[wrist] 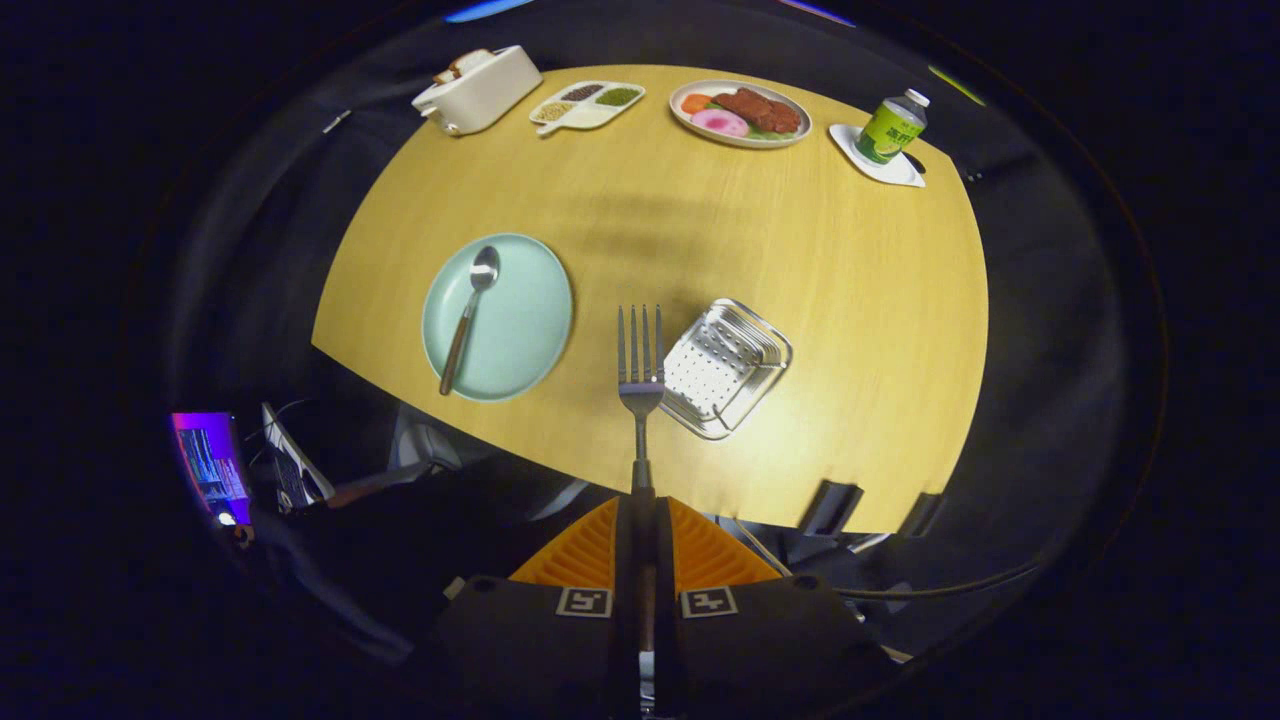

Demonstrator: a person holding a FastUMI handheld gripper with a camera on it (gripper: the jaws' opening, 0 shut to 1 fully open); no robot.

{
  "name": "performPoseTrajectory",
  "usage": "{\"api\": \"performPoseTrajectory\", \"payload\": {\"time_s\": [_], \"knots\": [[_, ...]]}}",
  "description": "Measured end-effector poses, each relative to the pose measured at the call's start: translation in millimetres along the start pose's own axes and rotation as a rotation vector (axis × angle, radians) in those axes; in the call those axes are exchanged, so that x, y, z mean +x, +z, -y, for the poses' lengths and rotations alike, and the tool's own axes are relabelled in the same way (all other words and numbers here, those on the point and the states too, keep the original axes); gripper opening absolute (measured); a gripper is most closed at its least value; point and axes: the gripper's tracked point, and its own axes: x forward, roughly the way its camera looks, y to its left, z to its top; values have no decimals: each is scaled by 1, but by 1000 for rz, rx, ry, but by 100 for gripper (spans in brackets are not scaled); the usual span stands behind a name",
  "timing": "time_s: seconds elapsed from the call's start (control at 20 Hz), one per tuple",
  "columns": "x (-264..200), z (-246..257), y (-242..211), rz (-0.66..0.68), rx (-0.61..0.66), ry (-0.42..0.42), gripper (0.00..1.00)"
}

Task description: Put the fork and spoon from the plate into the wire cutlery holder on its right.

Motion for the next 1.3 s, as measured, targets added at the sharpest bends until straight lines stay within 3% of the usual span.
{"api": "performPoseTrajectory", "payload": {"time_s": [0.3,0.65,0.9,1.1,1.3], "knots": [[28,31,-18,-323,20,-9,10],[51,41,-1,-450,37,-67,11],[59,38,15,-405,56,-52,26],[51,39,24,-291,67,-31,26],[22,32,37,-46,88,-24,23]]}}
